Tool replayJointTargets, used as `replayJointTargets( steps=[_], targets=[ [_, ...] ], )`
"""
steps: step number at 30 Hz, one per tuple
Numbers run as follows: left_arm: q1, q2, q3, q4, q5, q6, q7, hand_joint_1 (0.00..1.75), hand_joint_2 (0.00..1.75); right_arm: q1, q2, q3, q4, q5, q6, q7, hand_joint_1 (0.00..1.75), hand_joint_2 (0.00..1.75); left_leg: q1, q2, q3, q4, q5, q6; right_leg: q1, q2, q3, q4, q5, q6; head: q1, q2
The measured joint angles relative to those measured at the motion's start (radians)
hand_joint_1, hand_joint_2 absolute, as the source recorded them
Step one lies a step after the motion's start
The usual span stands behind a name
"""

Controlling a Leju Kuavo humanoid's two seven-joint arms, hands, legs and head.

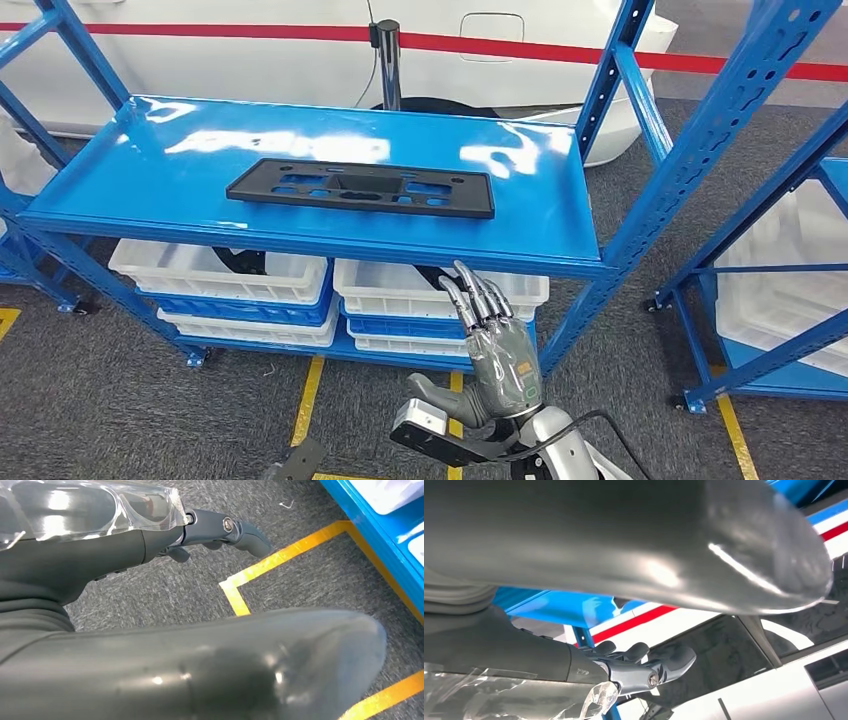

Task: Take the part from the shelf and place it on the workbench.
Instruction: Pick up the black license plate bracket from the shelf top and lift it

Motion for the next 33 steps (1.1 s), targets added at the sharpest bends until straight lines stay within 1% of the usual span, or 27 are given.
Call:
replayJointTargets(
  steps=[1, 2, 3, 4, 5, 6, 7, 10, 11, 12, 13, 15, 16, 17, 18, 19, 20, 21, 22, 25, 26, 27, 28, 30, 31, 32, 33],
  targets=[
    [0.001, 0.0, 0.0, 0.0, 0.001, 0.0, 0.0, 0.0, 0.0, 0.002, 0.0, 0.001, 0.0, 0.0, 0.0, 0.0, 0.0, 0.0, 0.0, -0.001, 0.005, 0.0, -0.005, 0.001, -0.001, 0.0, -0.027, 0.035, 0.001, 0.001, 0.0, 0.0],
    [0.002, 0.0, 0.0, 0.0, 0.002, 0.0, 0.0, 0.0, 0.0, 0.004, 0.0, 0.002, 0.0, 0.001, 0.0, 0.0, 0.0, 0.0, 0.0, -0.003, 0.011, 0.0, -0.01, 0.0, -0.001, 0.0, -0.035, 0.027, 0.025, 0.001, 0.0, 0.0],
    [0.003, 0.0, 0.0, 0.0, 0.003, 0.0, 0.0, 0.0, 0.0, 0.005, 0.0, 0.003, 0.0, 0.001, -0.001, 0.0, 0.0, 0.0, 0.0, -0.004, 0.02, 0.0, -0.015, -0.002, -0.001, 0.0, -0.021, -0.022, 0.065, -0.001, 0.0, 0.0],
    [0.003, 0.001, 0.0, 0.0, 0.004, 0.0, 0.0, 0.0, 0.0, 0.006, 0.0, 0.004, 0.0, 0.002, -0.001, 0.0, 0.0, 0.0, 0.0, -0.005, 0.028, 0.0, -0.021, -0.004, -0.001, -0.001, 0.008, -0.099, 0.114, -0.004, 0.0, 0.0],
    [0.003, 0.001, -0.001, 0.0, 0.005, 0.0, 0.0, 0.0, 0.0, 0.005, 0.0, 0.004, 0.0, 0.003, -0.001, 0.0, 0.0, 0.0, -0.002, -0.005, 0.035, 0.0, -0.028, -0.009, 0.001, -0.001, 0.039, -0.175, 0.15, -0.009, 0.0, 0.0],
    [0.002, 0.001, -0.001, 0.0, 0.006, 0.0, 0.0, 0.0, 0.0, 0.005, 0.0, 0.005, 0.0, 0.004, -0.001, 0.0, 0.0, 0.0, -0.004, -0.005, 0.04, 0.001, -0.034, -0.014, 0.003, 0.0, 0.062, -0.231, 0.171, -0.014, 0.0, 0.0],
    [0.001, 0.001, -0.001, 0.0, 0.006, 0.0, 0.0, 0.0, 0.0, 0.005, 0.0, 0.005, 0.0, 0.004, -0.002, 0.0, 0.0, 0.0, -0.005, -0.004, 0.042, 0.0, -0.038, -0.019, 0.005, 0.0, 0.075, -0.262, 0.178, -0.02, 0.0, 0.0],
    [0.001, 0.001, -0.002, 0.0, 0.01, -0.002, 0.0, 0.0, 0.0, 0.005, 0.002, 0.006, 0.0, 0.005, -0.004, -0.001, 0.0, 0.0, -0.004, -0.003, 0.045, -0.002, -0.048, -0.034, 0.007, 0.001, 0.082, -0.277, 0.171, -0.037, 0.0, 0.0],
    [0.001, 0.001, -0.004, 0.0, 0.012, -0.002, 0.0, 0.0, 0.0, 0.004, 0.003, 0.006, 0.0, 0.006, -0.005, -0.002, 0.0, 0.0, -0.004, -0.003, 0.039, 0.014, -0.057, -0.039, 0.004, 0.0, 0.087, -0.28, 0.169, -0.043, -0.001, 0.0],
    [0.001, 0.002, -0.005, -0.001, 0.014, -0.002, 0.0, 0.0, 0.0, 0.004, 0.004, 0.006, 0.0, 0.006, -0.007, -0.003, 0.0, 0.0, -0.003, -0.002, 0.022, 0.052, -0.076, -0.045, 0.001, -0.001, 0.092, -0.283, 0.168, -0.049, -0.002, 0.0],
    [0.001, 0.002, -0.007, -0.001, 0.016, -0.002, 0.0, 0.0, 0.0, 0.004, 0.005, 0.006, 0.0, 0.006, -0.009, -0.004, 0.0, 0.0, 0.0, -0.002, -0.01, 0.115, -0.102, -0.051, -0.001, -0.002, 0.097, -0.285, 0.165, -0.054, -0.003, 0.0],
    [0.002, 0.003, -0.011, -0.001, 0.018, -0.002, 0.0, 0.0, 0.0, 0.005, 0.009, 0.006, 0.001, 0.007, -0.011, -0.007, 0.0, 0.0, 0.003, -0.001, -0.096, 0.264, -0.152, -0.06, -0.001, -0.001, 0.104, -0.285, 0.157, -0.06, -0.005, 0.0],
    [0.003, 0.004, -0.013, -0.001, 0.019, -0.003, 0.0, 0.0, 0.0, 0.005, 0.01, 0.006, 0.001, 0.007, -0.011, -0.008, 0.0, 0.0, 0.004, -0.001, -0.129, 0.309, -0.156, -0.063, -0.001, -0.001, 0.108, -0.284, 0.153, -0.06, -0.005, 0.0],
    [0.004, 0.004, -0.015, -0.001, 0.02, -0.004, 0.0, 0.0, 0.0, 0.006, 0.011, 0.006, 0.002, 0.007, -0.012, -0.009, 0.0, 0.0, 0.005, -0.001, -0.141, 0.311, -0.139, -0.064, -0.002, 0.0, 0.114, -0.284, 0.148, -0.058, -0.005, 0.0],
    [0.004, 0.004, -0.017, -0.001, 0.02, -0.004, 0.0, 0.0, 0.0, 0.006, 0.012, 0.007, 0.003, 0.007, -0.012, -0.009, 0.0, 0.0, 0.006, -0.001, -0.132, 0.271, -0.102, -0.065, -0.002, 0.001, 0.123, -0.284, 0.142, -0.055, -0.005, 0.0],
    [0.003, 0.004, -0.018, -0.001, 0.021, -0.005, 0.0, 0.0, 0.0, 0.006, 0.012, 0.007, 0.003, 0.007, -0.012, -0.009, 0.0, 0.0, 0.007, 0.0, -0.106, 0.199, -0.054, -0.065, -0.003, 0.002, 0.133, -0.284, 0.135, -0.051, -0.005, 0.0],
    [0.003, 0.004, -0.019, -0.001, 0.021, -0.005, 0.0, 0.0, 0.0, 0.006, 0.013, 0.007, 0.004, 0.007, -0.012, -0.009, 0.0, 0.0, 0.007, 0.0, -0.074, 0.122, -0.017, -0.064, -0.002, 0.002, 0.143, -0.284, 0.127, -0.046, -0.005, 0.0],
    [0.002, 0.004, -0.02, -0.001, 0.021, -0.005, 0.0, 0.0, 0.0, 0.005, 0.014, 0.007, 0.004, 0.007, -0.012, -0.01, 0.0, 0.0, 0.006, 0.0, -0.047, 0.062, 0.007, -0.06, 0.0, 0.003, 0.15, -0.284, 0.12, -0.04, -0.005, 0.0],
    [0.002, 0.004, -0.021, -0.001, 0.022, -0.005, 0.0, 0.0, 0.0, 0.004, 0.014, 0.007, 0.004, 0.007, -0.012, -0.01, 0.0, 0.0, 0.004, 0.0, -0.031, 0.027, 0.015, -0.054, 0.002, 0.004, 0.154, -0.284, 0.114, -0.035, -0.005, 0.0],
    [0.002, 0.004, -0.023, -0.001, 0.024, -0.004, 0.001, 0.0, 0.0, 0.002, 0.014, 0.007, 0.004, 0.007, -0.013, -0.012, 0.0, 0.0, -0.001, -0.001, -0.019, 0.011, 0.005, -0.031, 0.002, 0.004, 0.16, -0.288, 0.103, -0.019, -0.004, 0.0],
    [0.002, 0.004, -0.023, -0.001, 0.024, -0.004, 0.001, 0.0, 0.0, 0.001, 0.014, 0.007, 0.004, 0.006, -0.013, -0.012, 0.0, 0.0, 0.0, -0.001, -0.015, 0.01, 0.003, -0.023, 0.0, 0.003, 0.158, -0.277, 0.096, -0.013, -0.003, 0.0],
    [0.001, 0.004, -0.023, -0.001, 0.024, -0.004, 0.001, 0.0, 0.0, 0.0, 0.014, 0.007, 0.004, 0.006, -0.013, -0.013, 0.0, 0.0, 0.002, -0.001, -0.009, 0.008, 0.001, -0.016, -0.001, 0.001, 0.145, -0.244, 0.08, -0.009, -0.003, 0.0],
    [0.001, 0.004, -0.023, -0.002, 0.025, -0.004, 0.001, 0.0, 0.0, -0.001, 0.014, 0.007, 0.005, 0.006, -0.013, -0.013, 0.0, 0.0, 0.003, -0.001, -0.003, 0.007, -0.003, -0.01, -0.002, 0.0, 0.118, -0.188, 0.056, -0.005, -0.002, 0.0],
    [0.001, 0.004, -0.024, -0.002, 0.025, -0.004, 0.001, 0.0, 0.0, 0.001, 0.014, 0.007, 0.006, 0.004, -0.013, -0.014, 0.0, 0.0, 0.001, -0.001, 0.006, 0.007, -0.012, -0.002, -0.003, -0.001, 0.033, -0.037, 0.003, -0.001, -0.002, 0.0],
    [0.002, 0.004, -0.024, -0.002, 0.025, -0.004, 0.001, 0.0, 0.0, 0.002, 0.014, 0.007, 0.006, 0.003, -0.012, -0.014, 0.0, 0.0, 0.0, -0.001, 0.012, 0.007, -0.018, 0.0, -0.003, -0.001, -0.006, 0.018, -0.006, 0.0, -0.002, 0.0],
    [0.003, 0.004, -0.024, -0.002, 0.025, -0.004, 0.001, 0.0, 0.0, 0.003, 0.014, 0.008, 0.007, 0.002, -0.012, -0.014, 0.0, 0.0, -0.001, -0.003, 0.018, 0.007, -0.023, 0.0, -0.003, -0.001, -0.029, 0.035, 0.007, -0.001, -0.002, 0.0],
    [0.004, 0.004, -0.024, -0.002, 0.025, -0.004, 0.001, 0.0, 0.0, 0.004, 0.014, 0.008, 0.007, 0.001, -0.012, -0.015, 0.0, 0.0, -0.002, -0.005, 0.028, 0.007, -0.03, 0.0, -0.003, -0.001, -0.03, 0.009, 0.042, -0.004, -0.002, 0.0]
  ],
)
